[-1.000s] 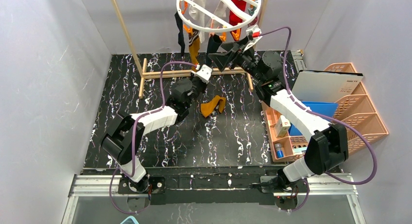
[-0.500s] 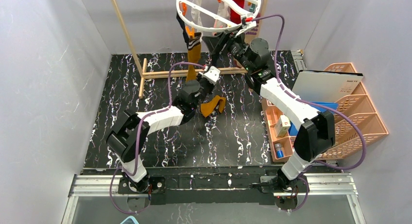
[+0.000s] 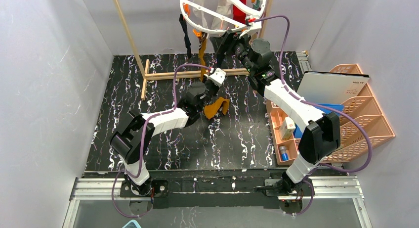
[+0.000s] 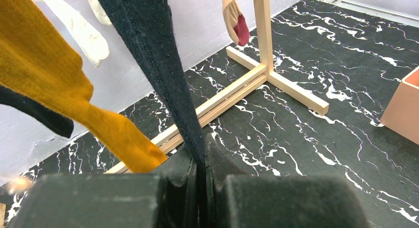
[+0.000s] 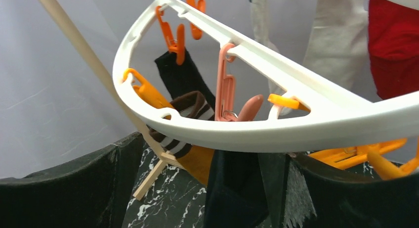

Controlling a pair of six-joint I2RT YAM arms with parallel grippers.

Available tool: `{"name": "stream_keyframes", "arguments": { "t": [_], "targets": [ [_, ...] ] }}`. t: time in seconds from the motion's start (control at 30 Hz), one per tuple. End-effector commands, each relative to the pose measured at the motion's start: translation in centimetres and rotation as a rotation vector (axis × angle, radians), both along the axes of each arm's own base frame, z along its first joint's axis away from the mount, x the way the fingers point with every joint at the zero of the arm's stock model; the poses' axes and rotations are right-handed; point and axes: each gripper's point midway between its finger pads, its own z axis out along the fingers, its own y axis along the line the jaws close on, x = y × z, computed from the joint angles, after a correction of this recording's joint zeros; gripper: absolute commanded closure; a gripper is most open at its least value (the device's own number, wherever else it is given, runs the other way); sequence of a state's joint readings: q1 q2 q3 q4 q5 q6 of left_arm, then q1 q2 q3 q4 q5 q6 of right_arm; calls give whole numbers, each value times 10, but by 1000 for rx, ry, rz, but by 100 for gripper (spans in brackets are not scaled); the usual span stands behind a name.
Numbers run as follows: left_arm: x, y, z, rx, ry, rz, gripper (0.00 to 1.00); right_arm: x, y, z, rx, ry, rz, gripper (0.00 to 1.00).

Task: Remove the socks clipped to the hanger

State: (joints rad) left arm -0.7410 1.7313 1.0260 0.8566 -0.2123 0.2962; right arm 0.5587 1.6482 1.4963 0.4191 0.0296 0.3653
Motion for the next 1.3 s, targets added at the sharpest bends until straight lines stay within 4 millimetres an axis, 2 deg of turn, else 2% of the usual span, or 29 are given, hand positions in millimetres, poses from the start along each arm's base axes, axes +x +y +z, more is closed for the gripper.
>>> {"name": "stream_keyframes", "arguments": {
  "t": [0.0, 0.23, 0.53, 1.27],
  "targets": [
    [2, 0, 10, -3, -19, 20, 100, -8, -18, 48, 25, -98, -65, 7],
    [-1, 0, 16, -8, -27, 17, 100, -4, -20, 46, -5, -100, -83, 5],
    [-5, -6, 20, -9, -35, 1, 100, 2, -33, 50, -19, -105, -123, 4],
    [-11, -43, 5, 44, -40, -51, 100, 23, -55, 36, -54, -67, -284, 5]
  ]
}}
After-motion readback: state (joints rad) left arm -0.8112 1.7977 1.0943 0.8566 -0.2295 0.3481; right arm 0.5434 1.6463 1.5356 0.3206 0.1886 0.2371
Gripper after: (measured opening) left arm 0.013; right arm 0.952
